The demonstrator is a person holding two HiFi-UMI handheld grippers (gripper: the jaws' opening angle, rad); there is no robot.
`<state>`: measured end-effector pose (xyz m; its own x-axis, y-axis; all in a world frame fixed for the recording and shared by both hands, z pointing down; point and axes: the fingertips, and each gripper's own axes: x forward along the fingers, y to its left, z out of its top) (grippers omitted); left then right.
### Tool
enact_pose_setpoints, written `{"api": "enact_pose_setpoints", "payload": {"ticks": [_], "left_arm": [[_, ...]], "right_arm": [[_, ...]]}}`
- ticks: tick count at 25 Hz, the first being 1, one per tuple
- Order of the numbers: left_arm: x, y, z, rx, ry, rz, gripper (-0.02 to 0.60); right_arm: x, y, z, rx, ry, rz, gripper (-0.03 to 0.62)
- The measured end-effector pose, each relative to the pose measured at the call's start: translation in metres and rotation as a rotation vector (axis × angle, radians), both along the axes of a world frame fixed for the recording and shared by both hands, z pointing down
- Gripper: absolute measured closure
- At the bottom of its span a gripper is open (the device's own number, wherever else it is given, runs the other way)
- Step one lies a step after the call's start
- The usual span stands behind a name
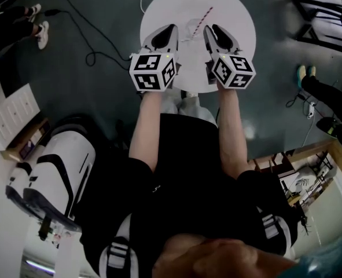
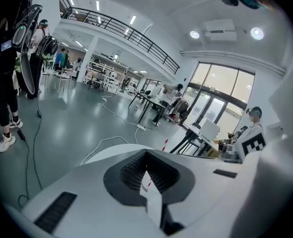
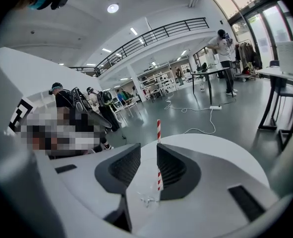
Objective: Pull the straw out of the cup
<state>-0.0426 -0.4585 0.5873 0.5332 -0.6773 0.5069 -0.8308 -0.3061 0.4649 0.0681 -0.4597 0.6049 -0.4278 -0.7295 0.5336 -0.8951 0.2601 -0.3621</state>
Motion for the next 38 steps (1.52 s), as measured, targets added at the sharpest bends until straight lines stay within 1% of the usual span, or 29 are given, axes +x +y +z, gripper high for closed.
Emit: {"api": "enact_pose_setpoints", "payload": {"ticks": [7, 11, 14, 17, 19, 20, 25, 28, 30, 32, 35, 38], "left_arm": [[-0.008, -0.019, 0.012, -0.022, -0.006, 0.030, 0.575], [-0.011, -0.023, 0.019, -0.038, -0.006, 0.041, 0.575], [-0.007, -0.025, 0.021, -0.047, -0.008, 0.053, 0.575], [-0.013, -0.027, 0.024, -0.054, -0.011, 0.043, 0.575], [-0.022, -0.030, 0.026, -0.057, -0.014, 0.022, 0.575], [-0.026, -0.030, 0.026, -0.056, -0.016, 0.014, 0.575], [-0.031, -0.025, 0.021, -0.045, -0.019, 0.003, 0.575], [-0.026, -0.019, 0.016, -0.031, -0.014, 0.009, 0.575], [-0.021, -0.015, 0.011, -0.019, -0.010, 0.010, 0.575], [-0.020, -0.010, 0.009, -0.010, -0.009, 0.000, 0.575], [-0.023, -0.001, 0.006, -0.002, -0.009, -0.027, 0.575], [-0.021, 0.012, 0.000, 0.014, -0.012, -0.037, 0.575]], "right_arm": [[-0.006, -0.013, 0.026, -0.054, 0.020, 0.047, 0.494], [-0.007, -0.020, 0.036, -0.070, 0.037, 0.071, 0.494], [-0.004, -0.025, 0.039, -0.075, 0.030, 0.083, 0.495], [-0.003, -0.030, 0.043, -0.073, 0.020, 0.091, 0.496], [-0.003, -0.032, 0.047, -0.072, 0.040, 0.097, 0.523], [-0.003, -0.032, 0.046, -0.069, 0.047, 0.094, 0.556], [-0.011, -0.030, 0.032, -0.023, 0.040, 0.070, 0.557], [-0.013, -0.026, 0.022, 0.001, 0.055, 0.057, 0.557], [-0.011, -0.023, 0.013, 0.020, 0.040, 0.068, 0.557], [-0.007, -0.020, -0.001, 0.058, 0.013, 0.083, 0.557], [-0.004, -0.015, -0.023, 0.120, 0.018, 0.074, 0.557], [-0.002, -0.006, -0.043, 0.165, 0.011, 0.068, 0.557]]}}
